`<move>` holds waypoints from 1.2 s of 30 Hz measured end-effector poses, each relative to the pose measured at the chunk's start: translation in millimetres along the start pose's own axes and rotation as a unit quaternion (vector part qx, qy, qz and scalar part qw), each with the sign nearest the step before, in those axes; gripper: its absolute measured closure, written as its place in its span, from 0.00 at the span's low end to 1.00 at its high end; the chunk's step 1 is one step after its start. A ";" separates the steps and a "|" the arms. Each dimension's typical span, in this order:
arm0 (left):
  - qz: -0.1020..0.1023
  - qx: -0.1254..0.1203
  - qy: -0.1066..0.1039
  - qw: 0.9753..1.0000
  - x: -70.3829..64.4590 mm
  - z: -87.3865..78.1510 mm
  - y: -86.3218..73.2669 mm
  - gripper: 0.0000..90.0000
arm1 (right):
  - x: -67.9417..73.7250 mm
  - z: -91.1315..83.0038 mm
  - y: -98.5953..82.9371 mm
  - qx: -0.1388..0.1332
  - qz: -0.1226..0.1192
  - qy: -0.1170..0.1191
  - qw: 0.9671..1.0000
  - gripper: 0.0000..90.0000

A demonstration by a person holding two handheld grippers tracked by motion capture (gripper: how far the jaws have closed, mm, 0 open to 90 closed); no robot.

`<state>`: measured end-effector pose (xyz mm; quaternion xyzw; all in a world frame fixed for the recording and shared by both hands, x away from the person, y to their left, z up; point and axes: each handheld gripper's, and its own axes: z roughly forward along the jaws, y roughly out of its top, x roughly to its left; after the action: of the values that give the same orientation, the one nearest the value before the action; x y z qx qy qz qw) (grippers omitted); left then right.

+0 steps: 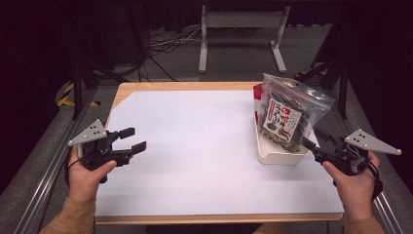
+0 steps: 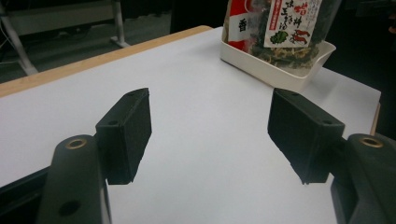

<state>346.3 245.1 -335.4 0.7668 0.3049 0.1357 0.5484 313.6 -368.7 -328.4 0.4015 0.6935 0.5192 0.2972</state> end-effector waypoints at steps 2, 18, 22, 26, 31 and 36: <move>-0.012 0.001 -0.012 1.000 -2.2 0.0 -4.2 0.35 | 5.7 1.1 -0.5 0.006 -0.004 0.014 1.000 0.43; -0.010 0.020 -0.029 0.999 -11.6 3.0 -23.9 0.34 | 37.4 22.0 -13.1 0.070 -0.031 0.101 0.992 0.39; -0.018 0.023 -0.037 0.999 -11.9 5.2 -27.8 0.33 | 46.5 31.8 -20.1 0.079 -0.035 0.129 0.988 0.38; -0.018 0.022 -0.041 0.999 -11.7 7.1 -31.0 0.32 | 56.9 43.6 -30.5 0.082 -0.038 0.164 0.982 0.37; -0.020 0.025 -0.042 0.999 -11.6 8.2 -33.9 0.32 | 67.5 58.2 -45.3 0.088 -0.035 0.190 0.977 0.36; -0.017 0.026 -0.043 0.999 -11.4 9.6 -35.3 0.32 | 71.0 66.8 -53.1 0.090 -0.035 0.197 0.976 0.36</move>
<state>331.4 238.4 -370.0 0.7807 0.2975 0.0857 0.5428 320.3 -282.5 -398.0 0.2917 0.7959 0.5129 0.1358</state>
